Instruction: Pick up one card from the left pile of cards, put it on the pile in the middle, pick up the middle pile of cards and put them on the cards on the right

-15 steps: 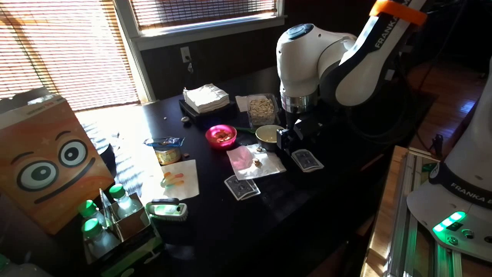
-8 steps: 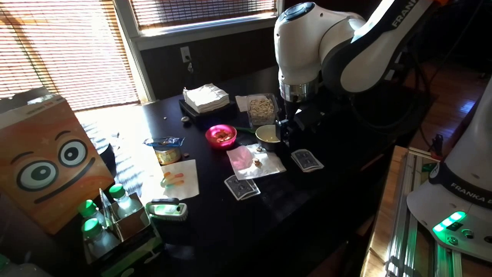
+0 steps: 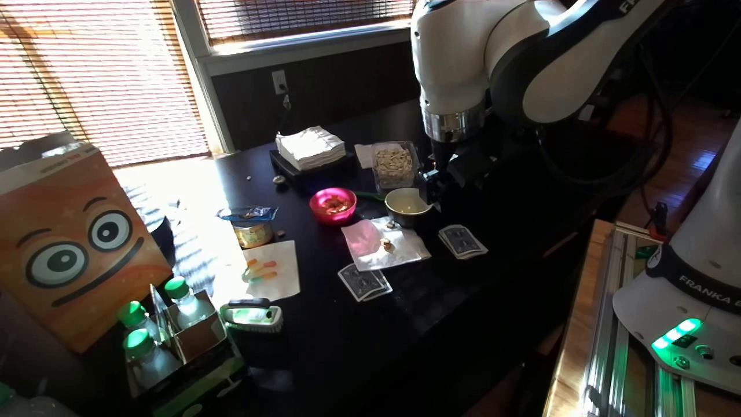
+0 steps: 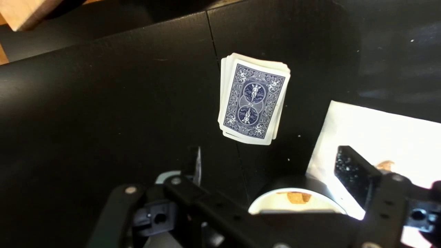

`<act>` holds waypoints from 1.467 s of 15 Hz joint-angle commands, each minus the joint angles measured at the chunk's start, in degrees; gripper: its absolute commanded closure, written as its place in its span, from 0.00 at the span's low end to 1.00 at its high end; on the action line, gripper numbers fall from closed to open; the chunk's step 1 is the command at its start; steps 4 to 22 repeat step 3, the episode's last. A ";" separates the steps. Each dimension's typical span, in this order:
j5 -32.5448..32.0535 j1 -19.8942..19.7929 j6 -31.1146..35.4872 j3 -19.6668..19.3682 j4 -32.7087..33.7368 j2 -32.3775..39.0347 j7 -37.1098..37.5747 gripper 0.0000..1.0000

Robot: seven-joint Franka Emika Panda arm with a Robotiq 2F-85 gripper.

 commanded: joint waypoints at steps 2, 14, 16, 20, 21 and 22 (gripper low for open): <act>0.61 -1.80 -0.12 1.86 -0.01 -0.19 -0.45 0.00; 0.61 -1.82 -0.14 1.86 -0.02 -0.19 -0.45 0.00; 0.61 -1.82 -0.14 1.86 -0.02 -0.19 -0.45 0.00; 0.61 -1.82 -0.14 1.86 -0.02 -0.19 -0.45 0.00; 0.61 -1.82 -0.14 1.86 -0.02 -0.19 -0.45 0.00; 0.61 -1.82 -0.14 1.86 -0.02 -0.19 -0.45 0.00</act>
